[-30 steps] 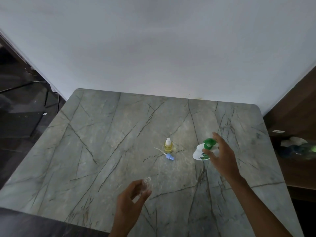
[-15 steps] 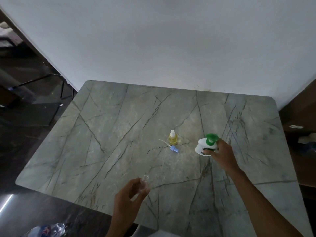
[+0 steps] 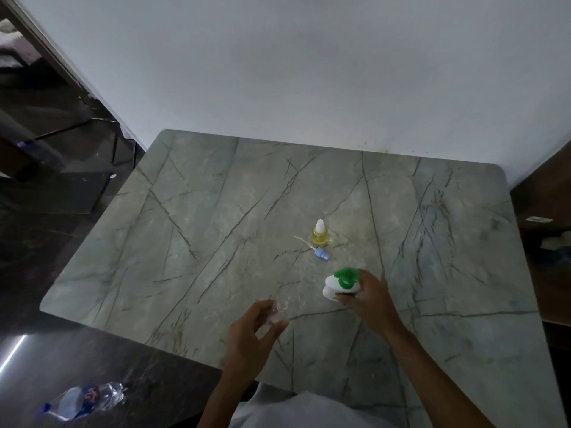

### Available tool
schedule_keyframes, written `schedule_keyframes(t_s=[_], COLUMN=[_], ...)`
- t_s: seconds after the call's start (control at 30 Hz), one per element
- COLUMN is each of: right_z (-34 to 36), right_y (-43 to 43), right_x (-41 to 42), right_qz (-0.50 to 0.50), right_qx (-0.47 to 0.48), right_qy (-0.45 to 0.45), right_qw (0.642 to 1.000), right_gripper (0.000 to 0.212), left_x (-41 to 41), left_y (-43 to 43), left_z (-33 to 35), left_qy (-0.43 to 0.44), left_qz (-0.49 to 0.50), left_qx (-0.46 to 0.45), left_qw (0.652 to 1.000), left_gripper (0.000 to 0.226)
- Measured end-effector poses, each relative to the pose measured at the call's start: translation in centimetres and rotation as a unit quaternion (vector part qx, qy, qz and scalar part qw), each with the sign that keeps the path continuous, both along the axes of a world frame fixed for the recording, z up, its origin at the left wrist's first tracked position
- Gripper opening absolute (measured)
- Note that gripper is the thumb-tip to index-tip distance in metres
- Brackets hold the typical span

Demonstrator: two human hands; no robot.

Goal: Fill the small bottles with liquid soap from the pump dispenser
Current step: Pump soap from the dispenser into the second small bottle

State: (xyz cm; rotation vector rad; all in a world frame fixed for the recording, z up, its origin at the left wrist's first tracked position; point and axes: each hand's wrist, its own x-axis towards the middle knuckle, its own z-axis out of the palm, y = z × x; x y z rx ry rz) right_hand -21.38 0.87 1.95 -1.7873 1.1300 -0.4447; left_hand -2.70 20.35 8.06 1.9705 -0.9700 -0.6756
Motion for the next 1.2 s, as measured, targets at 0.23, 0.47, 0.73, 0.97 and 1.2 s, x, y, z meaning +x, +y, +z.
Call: schedule_keyframes(t_s=[0.23,0.47,0.73,0.97,1.2], right_z=[0.7,0.7,7.5,6.3,6.3], right_y=[3.3,3.9,2.8,2.7,7.4], right_x=[0.8,0.6,1.4,5.3,2.6], right_qz=[0.002,0.035,-0.125,-0.031,0.057], right_qx=[0.008,-0.013,0.043,-0.166,-0.336], right_qy=[-0.003,0.032,-0.090,0.097,0.167], right_qw=[1.000,0.999,0.987,0.981,0.925], right_gripper=[0.046,0.064,0.031,0.027,0.052], left_x=[1.2,2.3,3.0,2.8,2.8], left_y=[-0.4,-1.6,-3.8,-4.5,-4.3], left_z=[-1.0,-1.7,-2.5,-2.9,-2.7], left_qy=[0.001,0.003,-0.046,-0.078,-0.088], left_qz=[-0.059,-0.090,-0.124,-0.165,-0.158], left_qx=[0.006,-0.002,-0.013,-0.037,-0.046], left_qw=[0.998,0.996,0.991,0.983,0.982], left_gripper=[0.048,0.042,0.042,0.043,0.041])
